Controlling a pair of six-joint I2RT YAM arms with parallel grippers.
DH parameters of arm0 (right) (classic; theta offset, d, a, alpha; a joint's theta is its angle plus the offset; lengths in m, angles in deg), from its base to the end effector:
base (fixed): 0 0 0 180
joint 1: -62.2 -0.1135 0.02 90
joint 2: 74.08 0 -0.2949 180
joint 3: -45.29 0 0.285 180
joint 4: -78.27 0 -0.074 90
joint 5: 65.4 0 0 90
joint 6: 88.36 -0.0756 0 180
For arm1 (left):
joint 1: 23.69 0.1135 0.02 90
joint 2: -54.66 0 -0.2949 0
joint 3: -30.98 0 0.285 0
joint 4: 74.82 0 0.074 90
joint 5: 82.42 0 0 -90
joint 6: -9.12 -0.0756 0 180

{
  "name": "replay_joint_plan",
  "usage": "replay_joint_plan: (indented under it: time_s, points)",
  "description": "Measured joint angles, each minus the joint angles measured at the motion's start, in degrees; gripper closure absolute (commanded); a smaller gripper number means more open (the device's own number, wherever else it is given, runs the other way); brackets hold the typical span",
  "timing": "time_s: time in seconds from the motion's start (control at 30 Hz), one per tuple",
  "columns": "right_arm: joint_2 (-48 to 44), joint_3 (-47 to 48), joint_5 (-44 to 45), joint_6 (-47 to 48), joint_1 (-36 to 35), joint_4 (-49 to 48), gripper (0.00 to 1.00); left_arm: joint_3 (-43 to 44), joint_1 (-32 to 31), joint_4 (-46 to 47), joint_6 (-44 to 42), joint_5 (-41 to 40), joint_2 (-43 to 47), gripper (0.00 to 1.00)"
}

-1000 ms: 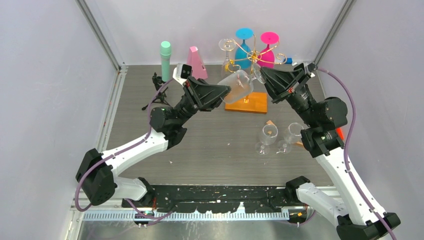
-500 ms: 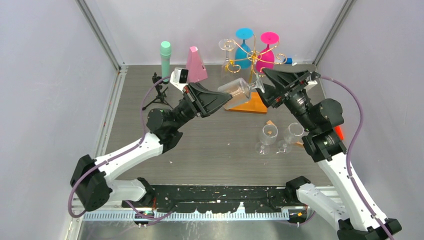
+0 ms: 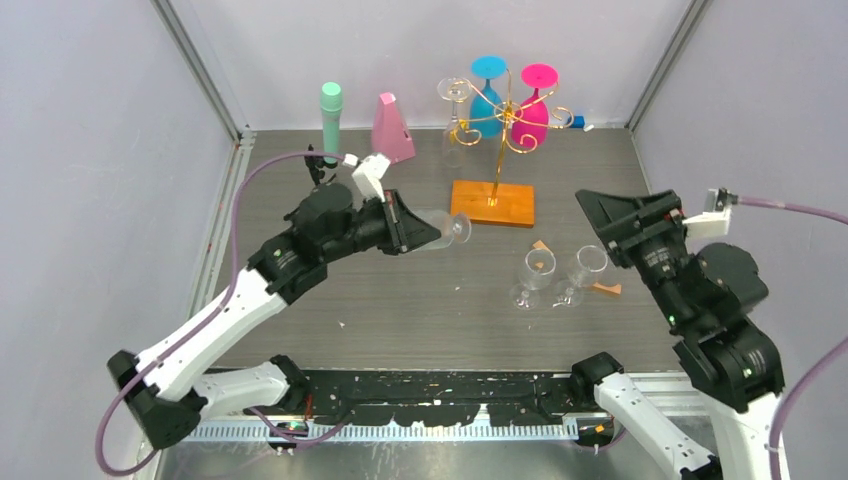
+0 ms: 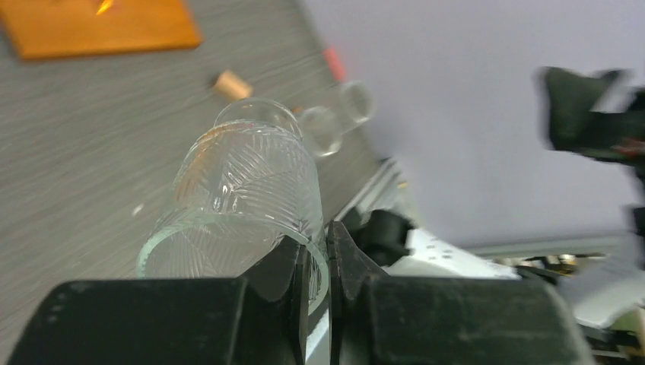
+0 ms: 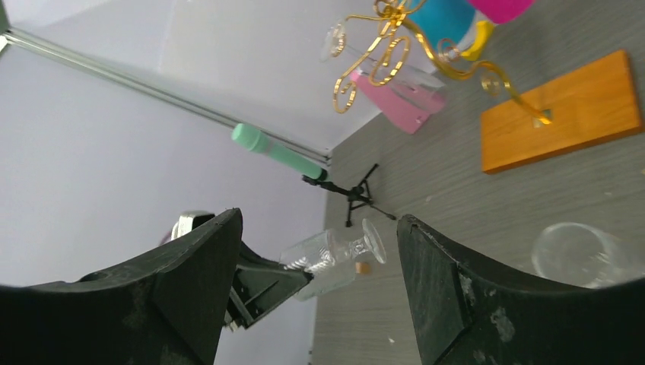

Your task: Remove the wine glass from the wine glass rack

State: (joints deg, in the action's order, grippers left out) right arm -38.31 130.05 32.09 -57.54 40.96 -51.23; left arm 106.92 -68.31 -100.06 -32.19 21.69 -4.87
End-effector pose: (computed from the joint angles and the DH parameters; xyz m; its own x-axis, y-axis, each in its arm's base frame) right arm 0.1123 0.0331 0.4970 -0.2167 0.8293 -0.5151 -0.1007 0.5058 0.8567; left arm 0.1931 -0.2164 0.4256 -0.7126 -0.3202 -0.6242 0.4808 0.4250 -0.7669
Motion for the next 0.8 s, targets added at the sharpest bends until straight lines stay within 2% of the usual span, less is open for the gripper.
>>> replay_joint_plan:
  time_s: [0.17, 0.43, 0.6, 0.8]
  points:
    - [-1.92, 0.44, 1.16, 3.89, 0.0, 9.38, 0.26, 8.11, -2.36, -16.2, -7.78, -4.85, -12.85, 1.0]
    - [1.11, -3.74, 1.88, 5.05, 0.0, 14.62, 0.28, 27.56, -9.29, -35.6, -17.16, -13.77, -38.18, 1.0]
    - [-0.68, -4.74, 4.57, 4.83, 0.0, 15.13, 0.28, 38.91, -11.04, -42.36, -21.14, -15.5, -45.35, 1.0]
    - [-1.16, -5.11, 6.25, 4.46, 0.0, 15.67, 0.29, 44.76, -11.74, -46.42, -23.26, -15.52, -50.64, 1.0]
